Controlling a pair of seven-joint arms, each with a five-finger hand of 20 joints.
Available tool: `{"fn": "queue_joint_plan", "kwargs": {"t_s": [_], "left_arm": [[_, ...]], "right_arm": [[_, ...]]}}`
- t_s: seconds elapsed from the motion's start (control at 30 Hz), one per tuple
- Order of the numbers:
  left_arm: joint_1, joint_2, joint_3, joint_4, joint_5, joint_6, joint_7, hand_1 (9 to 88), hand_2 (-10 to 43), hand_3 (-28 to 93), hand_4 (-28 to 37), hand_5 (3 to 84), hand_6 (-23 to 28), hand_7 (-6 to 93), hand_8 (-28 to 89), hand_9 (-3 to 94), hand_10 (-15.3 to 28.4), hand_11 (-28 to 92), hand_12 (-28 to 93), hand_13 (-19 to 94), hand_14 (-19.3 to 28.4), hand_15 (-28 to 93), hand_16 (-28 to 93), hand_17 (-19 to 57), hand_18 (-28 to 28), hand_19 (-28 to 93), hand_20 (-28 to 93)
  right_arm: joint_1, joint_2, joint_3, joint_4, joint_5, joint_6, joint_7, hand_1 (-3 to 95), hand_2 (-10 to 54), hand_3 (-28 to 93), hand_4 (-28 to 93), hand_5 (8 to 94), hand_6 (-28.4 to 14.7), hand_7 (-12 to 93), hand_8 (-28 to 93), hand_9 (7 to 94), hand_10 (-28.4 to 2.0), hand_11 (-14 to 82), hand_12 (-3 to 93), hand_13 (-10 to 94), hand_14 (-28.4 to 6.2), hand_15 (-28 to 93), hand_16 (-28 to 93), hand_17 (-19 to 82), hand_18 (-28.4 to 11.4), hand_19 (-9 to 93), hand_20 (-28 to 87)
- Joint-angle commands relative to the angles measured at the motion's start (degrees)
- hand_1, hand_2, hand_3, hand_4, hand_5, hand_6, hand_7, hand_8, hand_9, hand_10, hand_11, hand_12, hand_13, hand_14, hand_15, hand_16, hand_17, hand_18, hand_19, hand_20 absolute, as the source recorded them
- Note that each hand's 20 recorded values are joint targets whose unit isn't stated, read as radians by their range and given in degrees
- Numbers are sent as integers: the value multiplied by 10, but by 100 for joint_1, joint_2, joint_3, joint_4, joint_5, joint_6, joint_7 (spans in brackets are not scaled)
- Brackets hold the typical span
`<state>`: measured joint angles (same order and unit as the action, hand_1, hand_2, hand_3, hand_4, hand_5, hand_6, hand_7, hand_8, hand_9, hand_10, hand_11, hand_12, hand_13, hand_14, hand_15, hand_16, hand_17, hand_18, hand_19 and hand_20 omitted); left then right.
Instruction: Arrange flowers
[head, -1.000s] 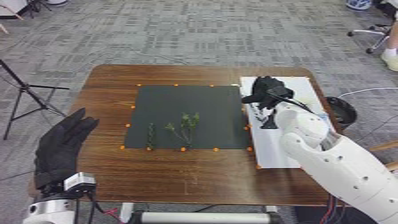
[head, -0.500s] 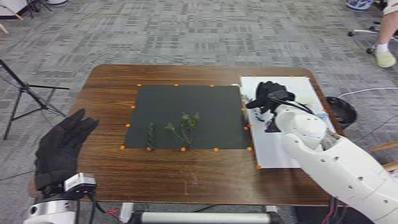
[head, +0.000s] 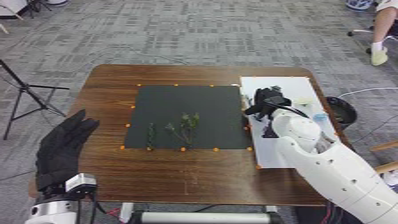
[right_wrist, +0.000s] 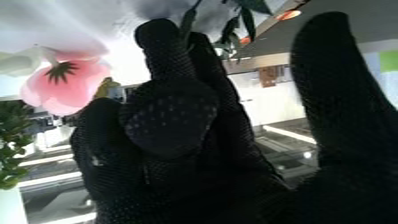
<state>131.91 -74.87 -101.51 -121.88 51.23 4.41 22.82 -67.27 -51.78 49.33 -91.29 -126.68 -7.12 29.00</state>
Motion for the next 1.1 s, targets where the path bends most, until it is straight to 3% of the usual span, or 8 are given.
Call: {"fn": "queue_joint_plan", "kwargs": {"t_s": [0.03,0.07,0.13,0.2,0.5,0.7,0.93,1.1], "left_arm": [[41,-81,32,2,-38,-58,-40,232,-61,715,-237,516,23,148,-67,513,143,236,154,413,178,230,16,93,121,102,214],[47,-83,33,2,-35,-57,-35,233,-60,713,-237,516,23,148,-67,514,143,235,154,413,178,230,16,93,121,101,214],[45,-86,33,1,-37,-56,-45,232,-60,713,-236,516,23,149,-67,513,143,235,154,413,178,230,16,93,121,100,214],[44,-95,35,4,-36,-57,-43,233,-60,712,-236,516,23,148,-67,513,144,235,154,411,178,230,17,93,121,100,214],[41,-93,40,3,-41,-65,-61,232,-60,713,-236,516,23,148,-67,513,143,235,154,413,177,230,16,93,121,101,214],[63,-90,39,-3,-50,-78,-51,232,-60,712,-235,516,23,147,-66,513,144,236,154,412,177,230,16,93,121,101,214],[33,-39,33,-2,-54,-73,-104,232,-59,712,-235,516,24,147,-67,512,143,235,155,412,177,231,16,92,121,101,214],[34,-22,33,-6,-45,-85,-127,231,-60,715,-236,516,24,148,-67,512,143,235,154,412,177,231,16,92,121,101,214]], "right_arm": [[-133,-66,-60,46,185,-26,259,484,-95,594,-124,588,-64,249,-29,714,-147,254,315,908,-26,582,329,626,-135,932,530],[-141,-69,-62,48,199,-34,272,510,-95,579,-125,584,-63,263,-10,722,-141,234,363,909,-24,583,329,627,-133,932,530],[-163,-69,-75,51,248,26,289,605,-95,477,-87,570,-54,306,185,759,-124,163,486,911,-19,587,333,635,-125,932,529],[-187,-85,-56,58,226,-7,267,639,-95,454,-76,565,-46,346,238,777,-118,155,523,914,-14,587,335,638,-120,932,528],[-215,-126,63,54,798,-83,375,667,-95,491,-88,652,-29,372,239,869,-99,177,527,930,-4,568,341,647,-112,932,511],[-168,-72,182,-73,1289,433,343,677,-95,498,-89,674,-32,348,242,884,-95,173,522,936,-4,560,344,658,-109,932,492],[-43,148,353,-639,1750,1040,264,673,-95,509,-82,683,-37,360,231,889,-97,180,515,937,-6,562,342,662,-107,932,487],[-62,303,364,-1103,1885,1119,145,670,-95,518,-83,684,-38,368,223,892,-98,179,515,937,-6,565,339,667,-104,932,484]]}}
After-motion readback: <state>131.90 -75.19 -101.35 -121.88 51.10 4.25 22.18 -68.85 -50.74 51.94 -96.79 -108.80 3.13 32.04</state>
